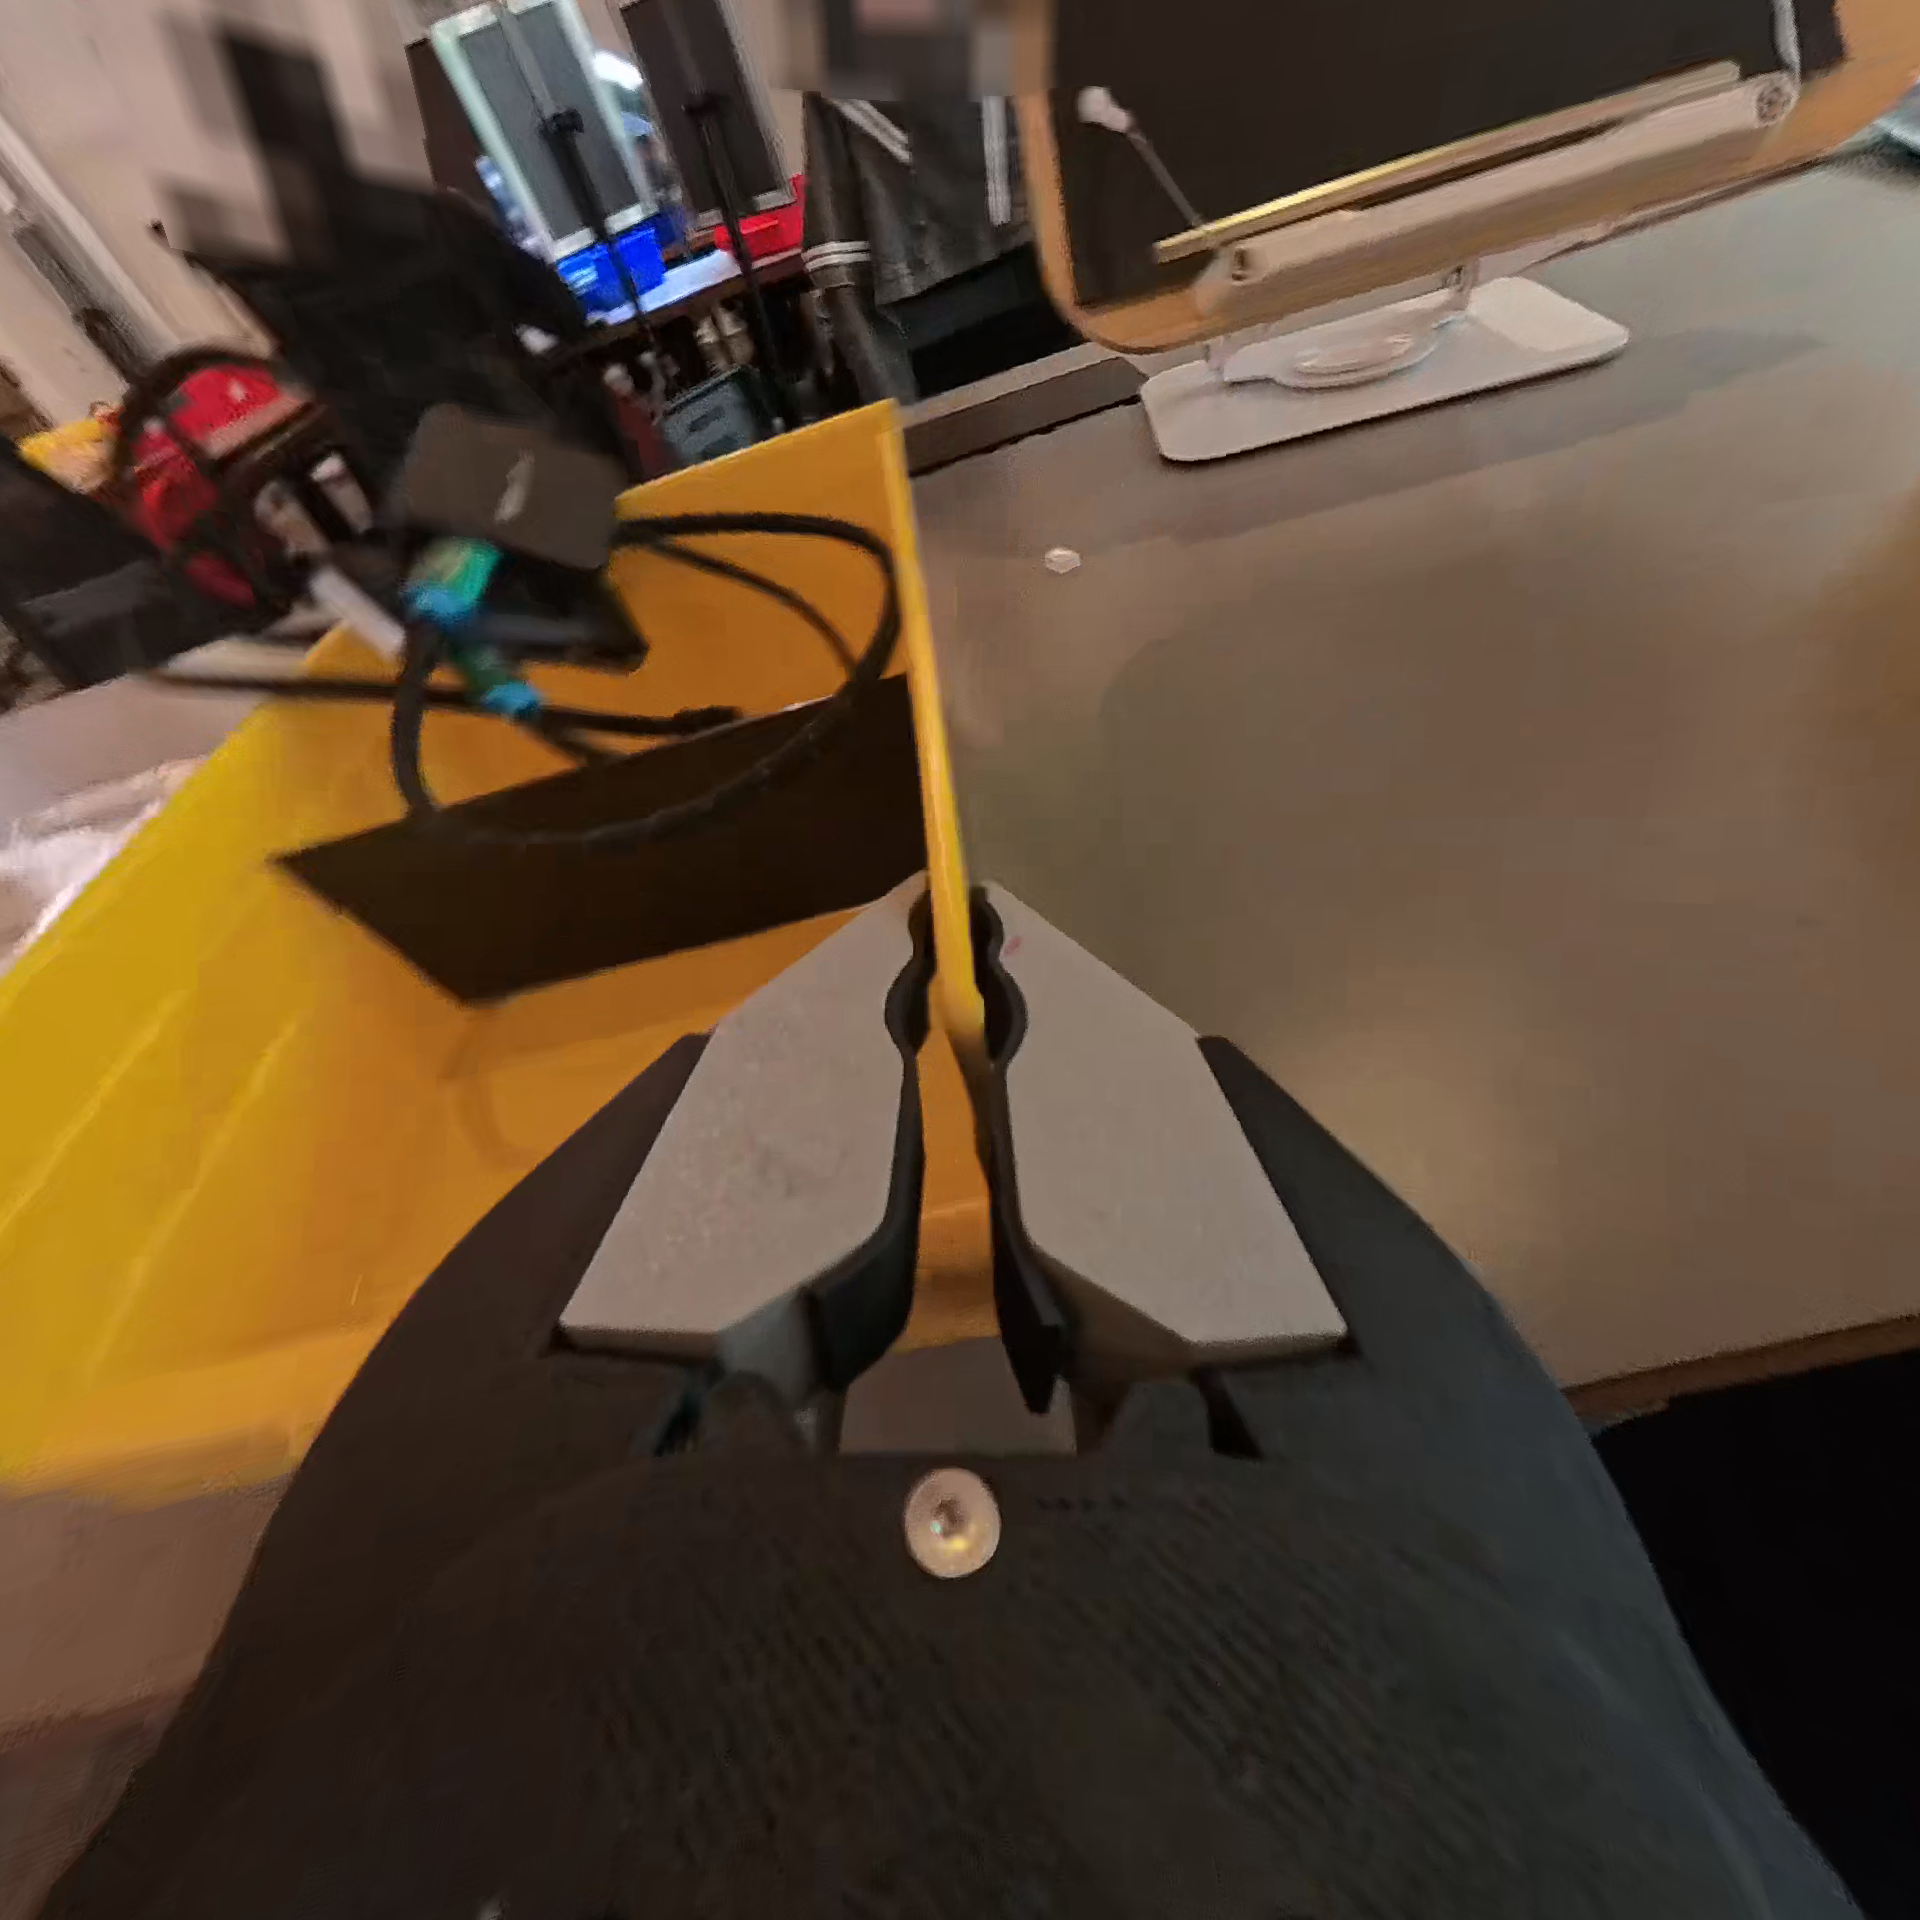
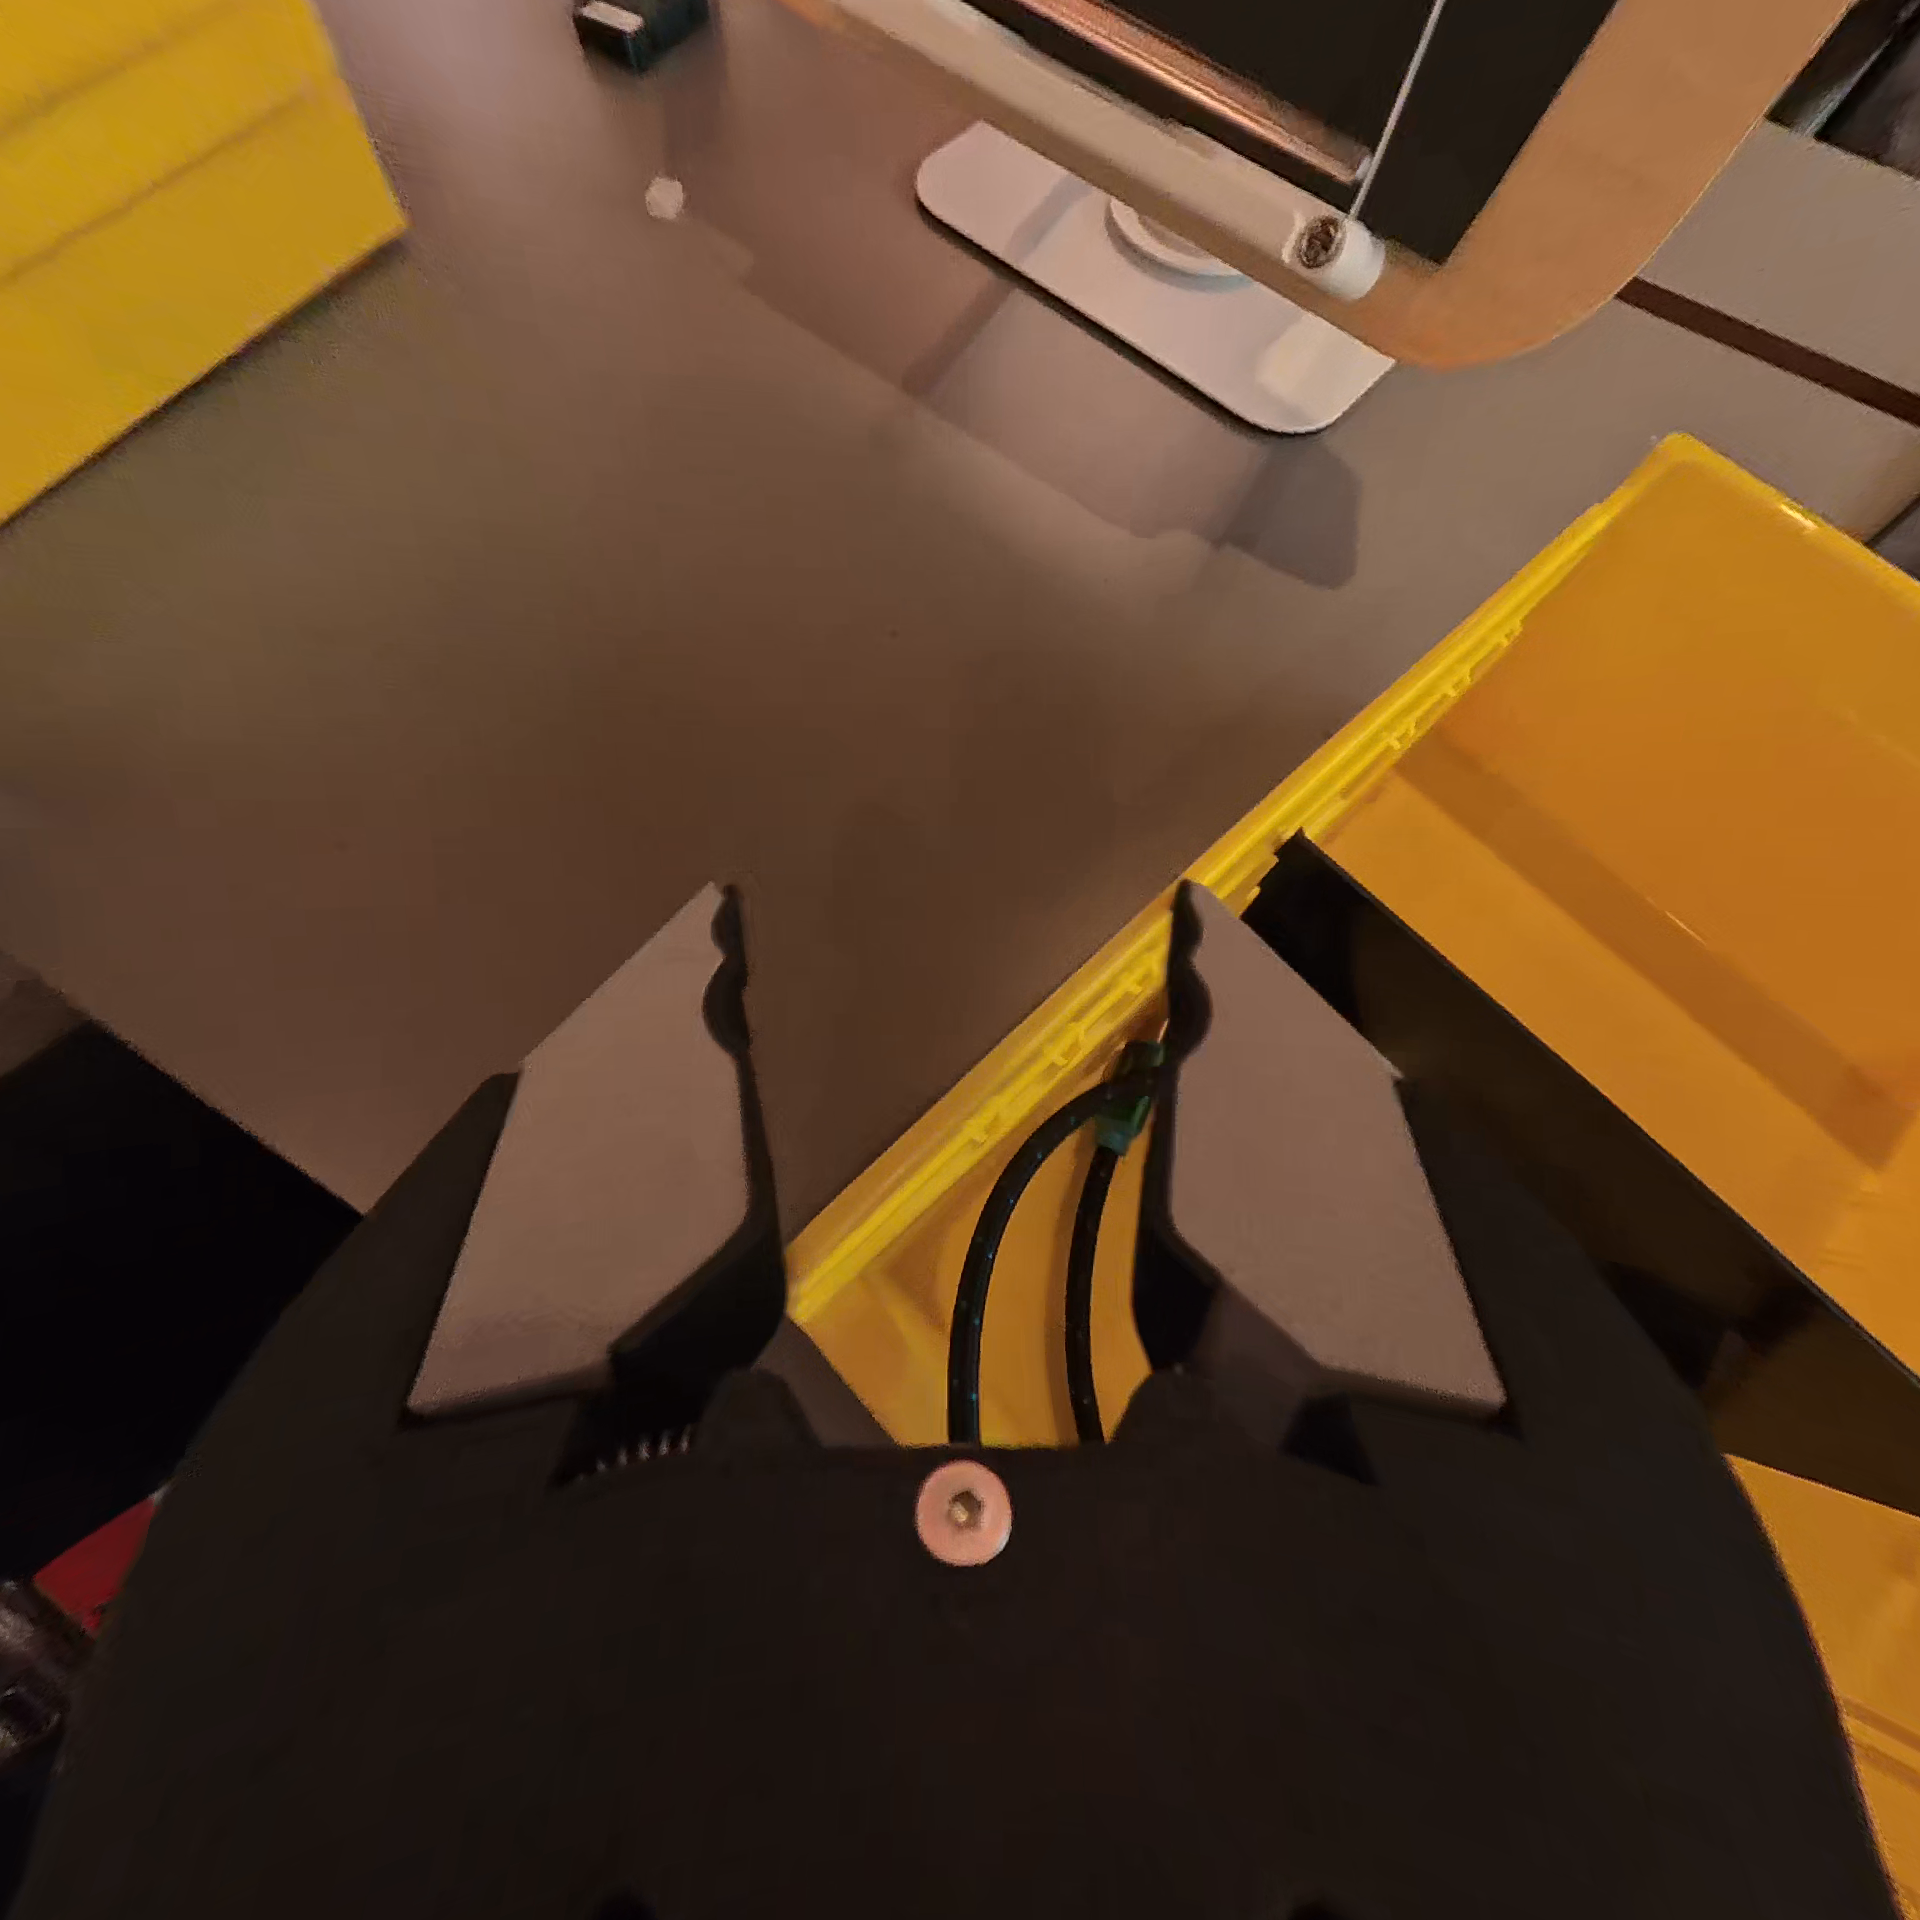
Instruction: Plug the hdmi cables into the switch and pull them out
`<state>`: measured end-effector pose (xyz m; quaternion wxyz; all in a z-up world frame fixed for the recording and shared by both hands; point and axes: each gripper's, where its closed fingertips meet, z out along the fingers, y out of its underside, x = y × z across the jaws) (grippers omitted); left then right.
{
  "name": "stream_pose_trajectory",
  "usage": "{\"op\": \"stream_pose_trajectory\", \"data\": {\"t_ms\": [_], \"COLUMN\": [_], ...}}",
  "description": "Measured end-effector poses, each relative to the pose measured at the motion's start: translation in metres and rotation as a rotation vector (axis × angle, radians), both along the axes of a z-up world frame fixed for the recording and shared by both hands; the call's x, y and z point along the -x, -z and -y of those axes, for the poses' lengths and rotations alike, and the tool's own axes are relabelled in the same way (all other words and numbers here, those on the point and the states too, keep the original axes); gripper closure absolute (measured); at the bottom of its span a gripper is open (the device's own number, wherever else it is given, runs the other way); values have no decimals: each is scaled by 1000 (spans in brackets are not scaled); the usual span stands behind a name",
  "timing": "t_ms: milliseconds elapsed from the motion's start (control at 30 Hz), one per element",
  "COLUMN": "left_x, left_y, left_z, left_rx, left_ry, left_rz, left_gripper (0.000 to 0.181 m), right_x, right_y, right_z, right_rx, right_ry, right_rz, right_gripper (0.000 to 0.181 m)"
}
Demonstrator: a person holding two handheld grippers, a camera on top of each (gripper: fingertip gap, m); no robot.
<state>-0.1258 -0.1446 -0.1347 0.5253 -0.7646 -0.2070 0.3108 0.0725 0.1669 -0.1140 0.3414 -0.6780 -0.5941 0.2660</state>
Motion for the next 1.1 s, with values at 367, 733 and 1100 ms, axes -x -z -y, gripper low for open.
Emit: {"op": "stream_pose_trajectory", "data": {"t_ms": [367,733,1100], "left_x": [-5,-10,-18], "left_y": [1,1,2], "left_z": [4,-7,-14], "left_rx": [-29,14,2], "left_ry": [110,140,229], "left_rz": [85,38,102], "left_gripper": [170,163,159], "right_x": [-41,-91,-85], "right_y": [73,52,69], "right_z": [-10,-83,-15], "right_rx": [-21,96,58], "right_ry": [-71,129,-36], "right_rz": [457,277,503], "right_gripper": [110,151,150]}}
